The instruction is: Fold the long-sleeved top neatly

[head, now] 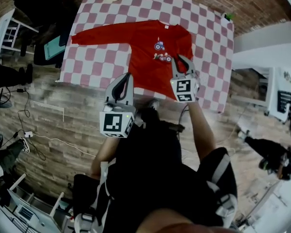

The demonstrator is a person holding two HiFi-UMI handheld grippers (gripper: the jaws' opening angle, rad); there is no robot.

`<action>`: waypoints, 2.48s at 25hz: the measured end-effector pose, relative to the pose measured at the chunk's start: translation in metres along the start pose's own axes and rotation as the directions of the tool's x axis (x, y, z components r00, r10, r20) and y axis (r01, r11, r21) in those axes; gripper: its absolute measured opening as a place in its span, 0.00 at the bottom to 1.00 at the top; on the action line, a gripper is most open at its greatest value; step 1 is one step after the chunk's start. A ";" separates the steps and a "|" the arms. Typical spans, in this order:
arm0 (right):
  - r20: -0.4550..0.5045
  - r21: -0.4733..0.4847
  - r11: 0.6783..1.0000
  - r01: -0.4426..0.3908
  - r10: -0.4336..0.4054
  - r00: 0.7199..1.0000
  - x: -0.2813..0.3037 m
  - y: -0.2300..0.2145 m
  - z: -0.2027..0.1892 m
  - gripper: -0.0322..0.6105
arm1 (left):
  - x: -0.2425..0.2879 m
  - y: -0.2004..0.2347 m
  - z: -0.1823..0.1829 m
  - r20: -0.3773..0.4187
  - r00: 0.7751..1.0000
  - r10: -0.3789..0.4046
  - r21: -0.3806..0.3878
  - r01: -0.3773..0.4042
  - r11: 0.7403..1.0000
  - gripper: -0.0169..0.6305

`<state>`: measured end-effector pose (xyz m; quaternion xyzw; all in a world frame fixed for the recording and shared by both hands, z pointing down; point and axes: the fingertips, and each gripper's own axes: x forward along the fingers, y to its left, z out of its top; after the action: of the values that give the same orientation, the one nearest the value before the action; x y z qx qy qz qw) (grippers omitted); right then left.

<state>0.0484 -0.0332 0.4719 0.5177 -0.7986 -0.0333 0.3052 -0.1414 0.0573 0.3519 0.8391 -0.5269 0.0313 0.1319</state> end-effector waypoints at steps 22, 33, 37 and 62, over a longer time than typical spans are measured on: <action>-0.244 -0.223 0.961 -0.162 0.106 0.964 0.055 0.228 -0.125 0.14 | -0.054 0.085 -0.028 -0.025 1.000 -0.005 -0.055 0.003 0.998 0.04; -0.285 -0.171 0.967 -0.191 0.137 0.949 0.053 0.255 -0.139 0.15 | -0.068 0.096 -0.041 -0.045 0.998 -0.046 -0.060 0.043 0.997 0.04; -0.295 -0.125 0.967 -0.222 0.178 0.939 0.048 0.267 -0.139 0.15 | -0.070 0.096 -0.040 -0.042 0.997 -0.057 -0.062 0.054 0.997 0.04; -0.319 0.331 0.906 -0.262 0.369 0.873 0.055 0.279 -0.126 0.13 | -0.071 0.095 -0.037 -0.039 0.998 -0.048 -0.069 0.045 0.997 0.04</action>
<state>-0.1262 0.0822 0.7026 0.4132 -0.7964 0.2291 0.3774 -0.2543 0.0904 0.3918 0.8452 -0.5053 0.0272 0.1719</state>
